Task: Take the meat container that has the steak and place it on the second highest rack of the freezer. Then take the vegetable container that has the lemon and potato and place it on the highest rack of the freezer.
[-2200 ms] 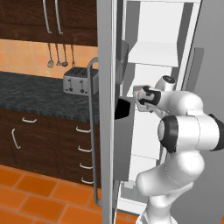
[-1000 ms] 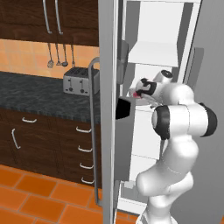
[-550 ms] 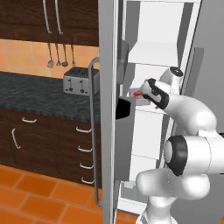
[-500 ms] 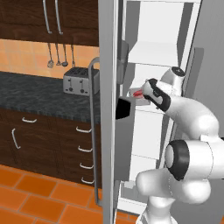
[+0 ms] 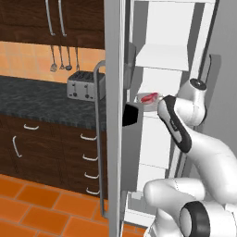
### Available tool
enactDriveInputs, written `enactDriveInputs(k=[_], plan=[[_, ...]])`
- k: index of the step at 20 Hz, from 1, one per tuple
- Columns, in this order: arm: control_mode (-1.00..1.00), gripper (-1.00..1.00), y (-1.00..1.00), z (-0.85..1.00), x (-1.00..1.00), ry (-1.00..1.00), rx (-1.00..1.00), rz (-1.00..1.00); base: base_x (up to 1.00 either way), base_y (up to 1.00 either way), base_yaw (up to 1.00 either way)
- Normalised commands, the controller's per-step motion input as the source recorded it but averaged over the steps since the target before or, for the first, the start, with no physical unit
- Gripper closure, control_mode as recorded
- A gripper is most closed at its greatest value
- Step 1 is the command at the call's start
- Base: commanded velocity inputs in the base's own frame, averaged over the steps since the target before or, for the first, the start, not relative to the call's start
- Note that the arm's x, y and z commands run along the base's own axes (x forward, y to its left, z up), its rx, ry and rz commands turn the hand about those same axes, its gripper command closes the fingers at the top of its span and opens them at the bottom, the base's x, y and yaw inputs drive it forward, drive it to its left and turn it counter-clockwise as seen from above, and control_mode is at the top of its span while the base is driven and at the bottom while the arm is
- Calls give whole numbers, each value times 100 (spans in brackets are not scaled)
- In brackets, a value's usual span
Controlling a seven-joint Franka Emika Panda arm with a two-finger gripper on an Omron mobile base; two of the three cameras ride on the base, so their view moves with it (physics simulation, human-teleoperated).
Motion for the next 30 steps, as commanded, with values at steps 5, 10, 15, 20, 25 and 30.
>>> enactDriveInputs(k=[5, 10, 15, 20, 25, 30], plan=[[100, -100, 15, 0, -80, 1, -10, 3, -20, 0, 1], [100, -100, 0, 0, 0, 0, 0, 0, -100, 8, 15], [100, -100, 0, 0, 0, 0, 0, 0, -80, 70, 52], [100, -100, 0, 0, 0, 0, 0, 0, -27, 88, 71], [100, -100, 0, 0, 0, 0, 0, 0, -5, 96, 72], [100, -100, 0, 0, 0, 0, 0, 0, 69, 35, 53]])
